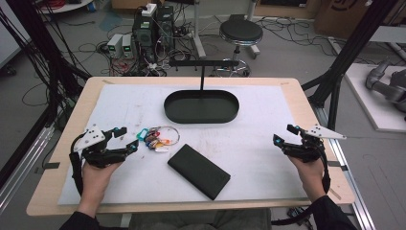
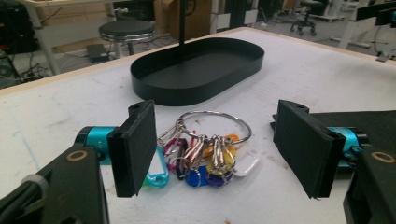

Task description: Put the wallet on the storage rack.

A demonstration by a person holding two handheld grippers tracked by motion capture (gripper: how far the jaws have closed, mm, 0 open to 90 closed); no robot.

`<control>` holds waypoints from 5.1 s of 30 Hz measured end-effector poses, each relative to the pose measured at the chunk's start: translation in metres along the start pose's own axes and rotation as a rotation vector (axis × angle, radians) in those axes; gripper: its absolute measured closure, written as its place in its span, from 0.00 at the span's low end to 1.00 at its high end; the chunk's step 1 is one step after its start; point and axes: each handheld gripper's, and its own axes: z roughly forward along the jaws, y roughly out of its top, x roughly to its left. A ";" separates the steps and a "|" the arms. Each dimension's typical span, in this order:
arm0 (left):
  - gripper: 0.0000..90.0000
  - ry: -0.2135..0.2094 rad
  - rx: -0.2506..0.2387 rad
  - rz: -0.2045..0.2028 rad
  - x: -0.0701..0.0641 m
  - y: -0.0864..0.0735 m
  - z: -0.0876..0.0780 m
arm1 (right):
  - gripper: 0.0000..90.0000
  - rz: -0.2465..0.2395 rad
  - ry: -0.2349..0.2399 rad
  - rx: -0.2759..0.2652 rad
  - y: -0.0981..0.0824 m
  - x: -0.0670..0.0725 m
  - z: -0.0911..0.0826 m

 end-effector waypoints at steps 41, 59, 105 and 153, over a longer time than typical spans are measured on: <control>0.66 -0.349 0.457 0.135 -0.063 -0.021 0.085 | 0.24 -0.029 0.035 -0.014 0.001 0.012 0.000; 1.00 -0.331 0.438 0.014 -0.078 -0.017 0.073 | 0.24 -0.058 0.120 -0.055 0.002 0.042 -0.002; 0.82 -0.303 0.426 -0.051 -0.070 -0.026 0.077 | 0.55 -0.733 0.512 0.252 -0.046 0.192 0.034; 0.57 -0.437 0.147 0.278 -0.063 0.015 0.139 | 0.91 -0.253 0.507 0.084 0.004 0.104 0.026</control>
